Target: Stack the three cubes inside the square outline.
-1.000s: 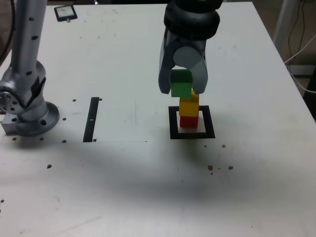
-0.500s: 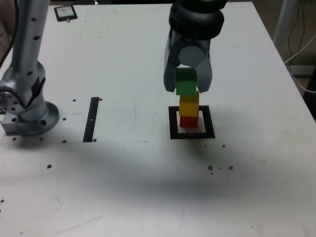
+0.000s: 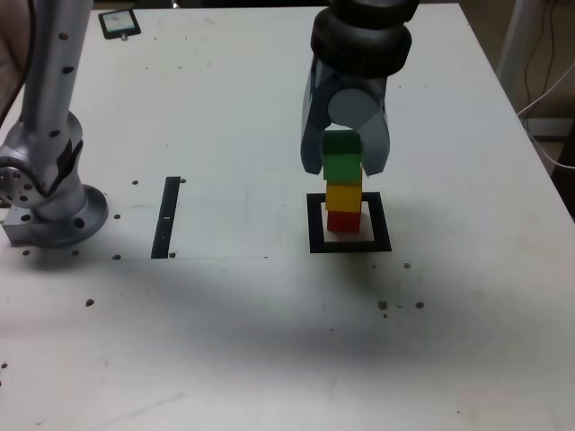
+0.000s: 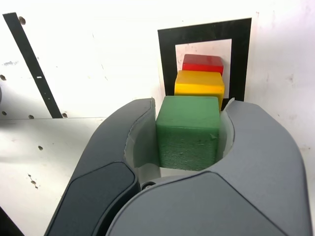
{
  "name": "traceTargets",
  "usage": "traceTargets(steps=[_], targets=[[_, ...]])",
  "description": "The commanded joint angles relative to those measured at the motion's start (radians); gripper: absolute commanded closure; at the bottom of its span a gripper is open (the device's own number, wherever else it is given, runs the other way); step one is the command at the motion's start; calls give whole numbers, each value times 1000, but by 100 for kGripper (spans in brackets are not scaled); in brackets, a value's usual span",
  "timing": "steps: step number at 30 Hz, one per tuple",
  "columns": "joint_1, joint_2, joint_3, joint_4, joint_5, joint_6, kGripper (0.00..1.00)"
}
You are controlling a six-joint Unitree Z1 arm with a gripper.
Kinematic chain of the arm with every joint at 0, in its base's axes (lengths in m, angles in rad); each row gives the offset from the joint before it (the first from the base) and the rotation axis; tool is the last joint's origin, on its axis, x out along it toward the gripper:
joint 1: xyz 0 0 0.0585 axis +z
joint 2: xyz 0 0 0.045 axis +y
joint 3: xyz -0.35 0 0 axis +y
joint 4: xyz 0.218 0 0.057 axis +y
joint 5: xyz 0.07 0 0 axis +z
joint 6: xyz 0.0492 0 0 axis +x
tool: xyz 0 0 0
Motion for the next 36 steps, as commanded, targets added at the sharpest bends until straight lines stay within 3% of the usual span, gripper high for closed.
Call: traceTargets(steps=[1,7,21,29,36], targets=[[-4,3,-4,-1,-5,2,66],[-7,2,0,0,-9,2,61],[-7,0,16,-15,10,2,1],[-7,-20,28,-15,15,2,0],[-7,-134,74,-2,22,5,0]])
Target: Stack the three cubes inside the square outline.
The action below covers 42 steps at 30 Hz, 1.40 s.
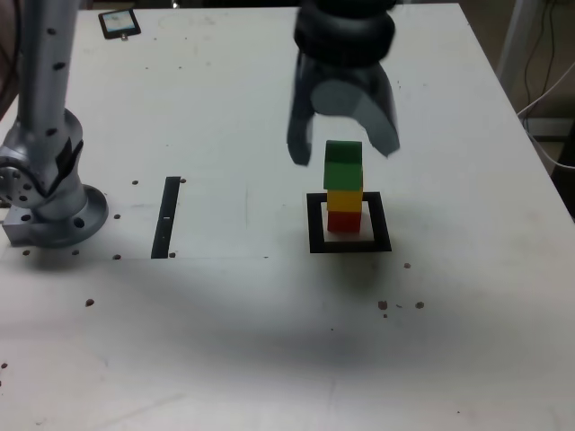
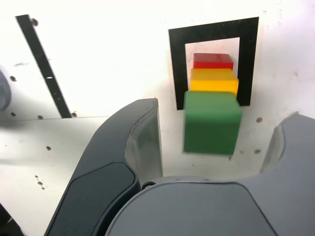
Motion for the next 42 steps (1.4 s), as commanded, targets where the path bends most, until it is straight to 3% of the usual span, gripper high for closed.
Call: traceTargets(steps=[1,11,19,26,35,42], targets=[[-2,-57,12,11,7,7,0],[-22,-318,92,73,14,27,0],[-17,-479,369,49,-39,-31,0],[-17,-539,583,-31,-52,-79,0],[7,-518,830,-275,-69,-71,0],[18,-504,885,-304,-83,-64,0]])
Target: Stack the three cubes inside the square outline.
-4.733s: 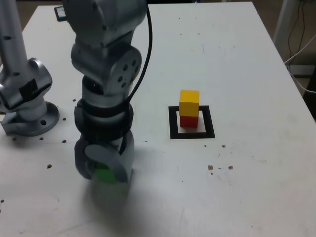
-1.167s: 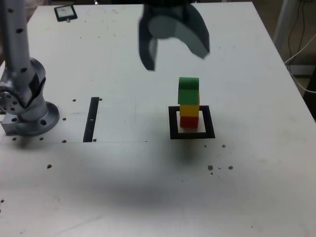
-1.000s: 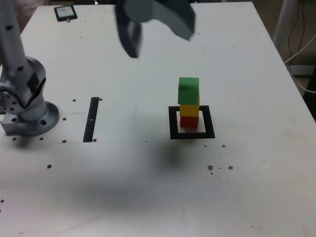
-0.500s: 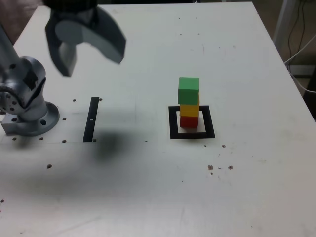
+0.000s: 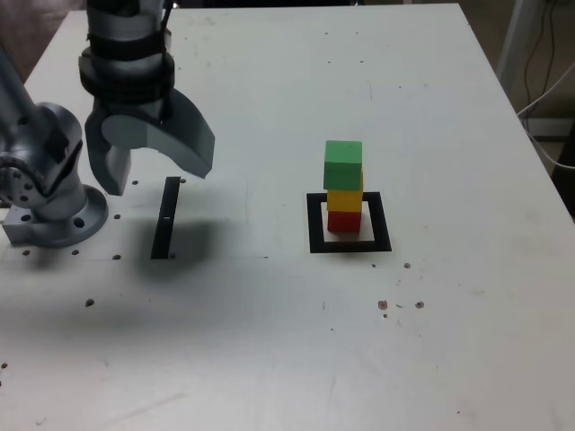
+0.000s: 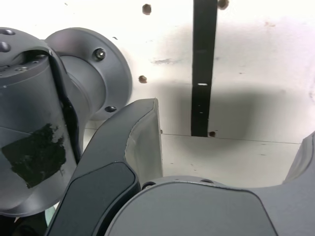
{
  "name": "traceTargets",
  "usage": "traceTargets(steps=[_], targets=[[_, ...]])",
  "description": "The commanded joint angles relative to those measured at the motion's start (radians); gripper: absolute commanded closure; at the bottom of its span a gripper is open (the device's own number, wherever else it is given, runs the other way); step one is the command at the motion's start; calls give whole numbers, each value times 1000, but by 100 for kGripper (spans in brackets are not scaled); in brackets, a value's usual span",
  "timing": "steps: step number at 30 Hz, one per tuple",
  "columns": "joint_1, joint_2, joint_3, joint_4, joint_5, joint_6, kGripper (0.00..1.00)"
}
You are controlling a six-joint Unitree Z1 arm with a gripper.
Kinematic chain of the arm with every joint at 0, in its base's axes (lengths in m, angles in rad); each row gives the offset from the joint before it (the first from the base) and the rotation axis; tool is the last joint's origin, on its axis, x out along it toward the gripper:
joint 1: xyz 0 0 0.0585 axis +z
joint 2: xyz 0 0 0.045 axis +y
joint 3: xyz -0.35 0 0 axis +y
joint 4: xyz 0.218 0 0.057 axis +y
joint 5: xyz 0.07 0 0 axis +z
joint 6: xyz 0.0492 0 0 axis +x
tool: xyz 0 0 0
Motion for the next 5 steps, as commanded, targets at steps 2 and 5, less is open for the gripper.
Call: traceTargets(steps=[2,5], targets=[[1,15,16,-14,-8,1,0],[1,22,29,-49,-10,0,0]])
